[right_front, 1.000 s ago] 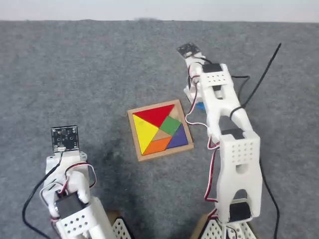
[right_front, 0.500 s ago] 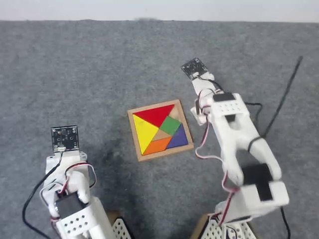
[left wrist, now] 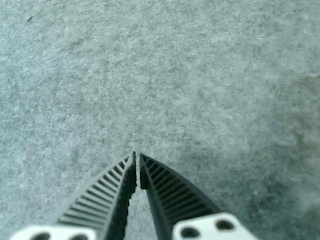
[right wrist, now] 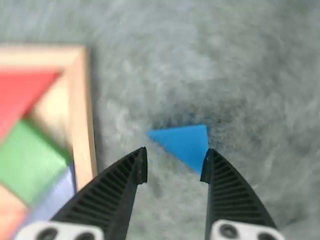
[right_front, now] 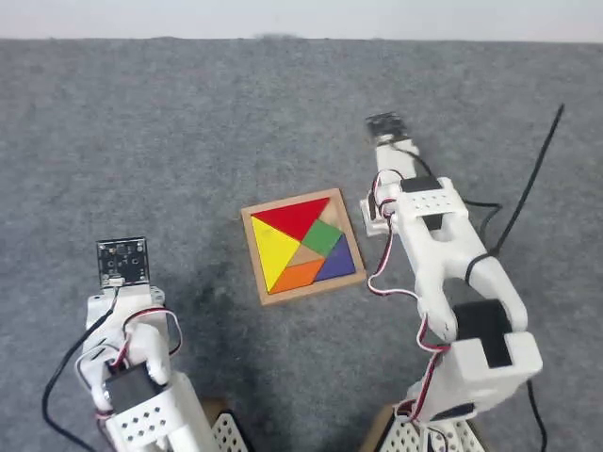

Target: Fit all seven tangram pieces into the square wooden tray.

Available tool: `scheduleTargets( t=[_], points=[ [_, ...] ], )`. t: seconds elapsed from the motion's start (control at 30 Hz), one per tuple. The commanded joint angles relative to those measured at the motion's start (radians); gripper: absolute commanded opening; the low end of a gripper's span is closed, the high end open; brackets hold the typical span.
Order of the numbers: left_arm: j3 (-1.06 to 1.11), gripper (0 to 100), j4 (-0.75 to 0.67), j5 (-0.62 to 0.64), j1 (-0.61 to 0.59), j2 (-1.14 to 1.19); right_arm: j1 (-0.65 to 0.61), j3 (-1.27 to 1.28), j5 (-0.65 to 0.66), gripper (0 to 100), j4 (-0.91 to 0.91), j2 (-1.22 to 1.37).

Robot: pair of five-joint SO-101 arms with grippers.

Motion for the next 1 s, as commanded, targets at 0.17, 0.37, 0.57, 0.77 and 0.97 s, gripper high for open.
scheduleTargets(
  t=[0.17,0.37,0.57,0.77,0.97],
  points=[
    [-0.008,2,0.003,-0.011,0.000,-0.015,0.013,-0.121,-0.787,19.1,0.007,0.002],
    [-0.008,2,0.003,-0.011,0.000,-0.015,0.027,-0.087,-0.902,19.1,0.001,0.004],
    [-0.008,2,0.003,-0.011,0.000,-0.015,0.051,-0.130,-0.898,19.1,0.005,0.087],
    [-0.008,2,0.003,-0.011,0.000,-0.015,0.058,-0.292,-0.904,18.7,0.094,0.255],
    [-0.008,2,0.003,-0.011,0.000,-0.015,0.079,-0.393,-0.947,18.7,0.219,0.329]
  ],
)
